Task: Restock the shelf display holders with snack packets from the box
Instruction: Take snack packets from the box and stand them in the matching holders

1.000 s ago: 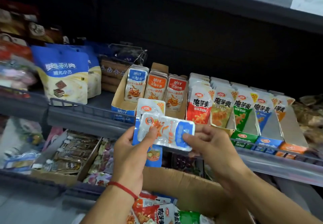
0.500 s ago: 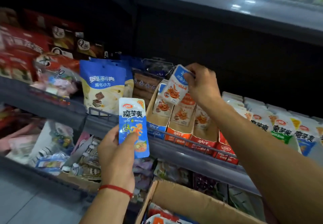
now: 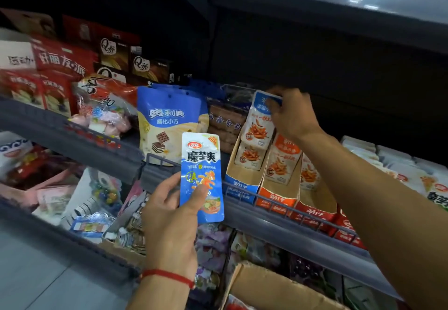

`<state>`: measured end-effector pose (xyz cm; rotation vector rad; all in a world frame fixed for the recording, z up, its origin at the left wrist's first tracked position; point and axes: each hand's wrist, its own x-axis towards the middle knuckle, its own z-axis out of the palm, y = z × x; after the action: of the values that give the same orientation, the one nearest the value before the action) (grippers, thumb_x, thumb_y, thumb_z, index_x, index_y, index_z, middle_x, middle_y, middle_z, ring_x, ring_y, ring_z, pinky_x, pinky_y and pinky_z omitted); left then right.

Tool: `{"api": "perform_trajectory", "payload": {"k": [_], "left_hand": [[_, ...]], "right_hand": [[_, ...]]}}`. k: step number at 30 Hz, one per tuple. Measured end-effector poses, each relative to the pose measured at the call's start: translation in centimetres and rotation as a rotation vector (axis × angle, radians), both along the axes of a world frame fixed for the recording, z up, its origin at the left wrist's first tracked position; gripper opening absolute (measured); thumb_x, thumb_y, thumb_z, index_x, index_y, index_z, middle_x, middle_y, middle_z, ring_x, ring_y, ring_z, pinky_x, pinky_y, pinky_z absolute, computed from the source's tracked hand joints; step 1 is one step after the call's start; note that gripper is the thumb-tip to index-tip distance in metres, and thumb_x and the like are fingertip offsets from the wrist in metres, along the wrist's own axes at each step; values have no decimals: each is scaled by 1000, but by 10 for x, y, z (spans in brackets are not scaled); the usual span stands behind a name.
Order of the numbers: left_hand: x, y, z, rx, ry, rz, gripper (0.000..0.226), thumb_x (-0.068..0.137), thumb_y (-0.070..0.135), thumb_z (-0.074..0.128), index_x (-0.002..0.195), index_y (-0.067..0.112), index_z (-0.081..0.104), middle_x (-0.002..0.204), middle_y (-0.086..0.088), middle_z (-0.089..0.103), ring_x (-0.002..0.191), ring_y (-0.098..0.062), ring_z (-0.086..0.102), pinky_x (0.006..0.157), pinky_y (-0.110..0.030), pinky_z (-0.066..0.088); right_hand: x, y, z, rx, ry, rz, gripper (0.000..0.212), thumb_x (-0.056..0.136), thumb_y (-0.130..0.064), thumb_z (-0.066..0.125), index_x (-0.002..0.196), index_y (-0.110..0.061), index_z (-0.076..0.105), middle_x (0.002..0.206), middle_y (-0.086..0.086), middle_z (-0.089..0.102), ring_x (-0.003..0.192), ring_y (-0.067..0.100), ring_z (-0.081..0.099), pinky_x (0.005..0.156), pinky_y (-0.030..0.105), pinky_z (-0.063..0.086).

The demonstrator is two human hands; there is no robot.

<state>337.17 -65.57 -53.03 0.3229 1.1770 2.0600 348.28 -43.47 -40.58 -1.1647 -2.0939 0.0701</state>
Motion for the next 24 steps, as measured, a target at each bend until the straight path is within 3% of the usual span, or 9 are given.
{"api": "perform_trajectory", "payload": {"k": [5,11,16,20,24], "left_hand": [[3,0,1,-13,-2,10,35,84,-4,76,111,17,67,84,-1,80,73,-16,77,53,-23,58],[6,2,3,-33,9,5,34,85,-3,74,108,21,68,83,0,80,75,-17,78,60,-29,61],[8,2,4,-38,17,-9,34,86,-4,74,109,20,68,82,0,80,74,-17,78,60,-29,62],[10,4,2,-42,37,-28,34,86,-5,73,111,17,68,83,0,80,72,-17,77,55,-29,62],[15,7,1,-33,47,-90,34,87,-5,72,115,15,67,86,-2,80,74,-18,77,56,-27,62]], "right_hand": [[3,7,-10,-81,-43,2,22,102,-27,60,124,-25,65,111,2,69,95,16,68,82,40,61],[3,11,-45,-75,-253,9,16,100,-27,63,114,-23,66,111,2,67,102,18,64,84,35,56],[5,18,-51,51,-268,-91,19,96,-34,67,114,-27,67,117,5,63,114,23,59,86,36,54],[5,16,-51,131,-292,-129,28,94,-33,71,119,-22,67,121,5,66,131,26,47,99,43,50],[7,-1,-47,175,-242,-120,30,96,-32,69,124,-21,65,128,3,65,135,24,42,101,39,43]]}}
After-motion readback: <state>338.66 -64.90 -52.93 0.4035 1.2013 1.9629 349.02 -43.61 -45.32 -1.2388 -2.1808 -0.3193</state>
